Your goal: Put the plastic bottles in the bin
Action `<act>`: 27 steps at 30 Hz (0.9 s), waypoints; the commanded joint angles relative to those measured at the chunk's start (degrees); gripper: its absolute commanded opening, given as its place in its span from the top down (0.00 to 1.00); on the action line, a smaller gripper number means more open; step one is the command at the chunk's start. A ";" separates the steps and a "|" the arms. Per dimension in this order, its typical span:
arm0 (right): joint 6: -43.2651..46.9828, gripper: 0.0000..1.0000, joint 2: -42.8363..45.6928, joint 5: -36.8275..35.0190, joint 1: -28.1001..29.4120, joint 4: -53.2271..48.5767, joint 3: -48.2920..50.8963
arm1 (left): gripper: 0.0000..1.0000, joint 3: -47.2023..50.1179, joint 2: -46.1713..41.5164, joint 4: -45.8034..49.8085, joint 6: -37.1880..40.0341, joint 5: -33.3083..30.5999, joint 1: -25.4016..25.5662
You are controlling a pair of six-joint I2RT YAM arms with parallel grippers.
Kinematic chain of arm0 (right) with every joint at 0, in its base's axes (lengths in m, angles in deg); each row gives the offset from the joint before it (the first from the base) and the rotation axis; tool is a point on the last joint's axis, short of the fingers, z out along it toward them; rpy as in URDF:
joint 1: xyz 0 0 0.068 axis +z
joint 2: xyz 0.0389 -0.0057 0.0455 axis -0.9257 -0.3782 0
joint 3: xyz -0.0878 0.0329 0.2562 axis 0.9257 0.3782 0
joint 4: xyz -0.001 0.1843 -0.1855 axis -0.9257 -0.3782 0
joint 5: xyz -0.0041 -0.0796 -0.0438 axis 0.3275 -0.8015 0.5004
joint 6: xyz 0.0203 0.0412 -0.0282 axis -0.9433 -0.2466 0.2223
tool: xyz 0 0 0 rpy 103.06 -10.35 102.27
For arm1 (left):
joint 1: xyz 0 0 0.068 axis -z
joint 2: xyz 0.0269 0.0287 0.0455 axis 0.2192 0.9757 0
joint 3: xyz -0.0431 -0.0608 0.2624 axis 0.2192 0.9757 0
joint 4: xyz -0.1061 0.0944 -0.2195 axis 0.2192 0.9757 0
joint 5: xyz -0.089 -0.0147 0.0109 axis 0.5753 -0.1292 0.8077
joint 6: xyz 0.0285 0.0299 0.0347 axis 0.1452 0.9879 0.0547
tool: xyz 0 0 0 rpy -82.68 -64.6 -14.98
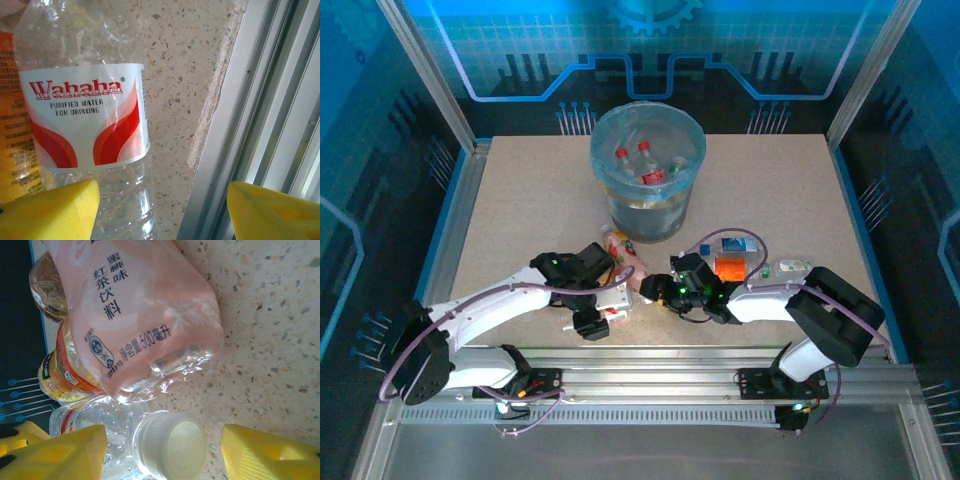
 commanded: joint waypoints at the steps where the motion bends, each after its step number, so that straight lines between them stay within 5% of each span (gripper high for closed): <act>1: -1.09 0.38 -0.52 0.27 0.94 2.11 1.21 | 0.31 0.81 0.86 0.15 -0.94 0.28 0.59; 13: -6.28 0.40 -5.16 3.57 0.94 9.55 1.38 | 0.33 -0.33 4.87 0.50 -3.15 1.70 0.63; 27: -6.09 0.59 -3.10 1.98 0.80 8.77 3.04 | 0.32 -0.61 4.33 -0.25 -3.05 1.61 0.58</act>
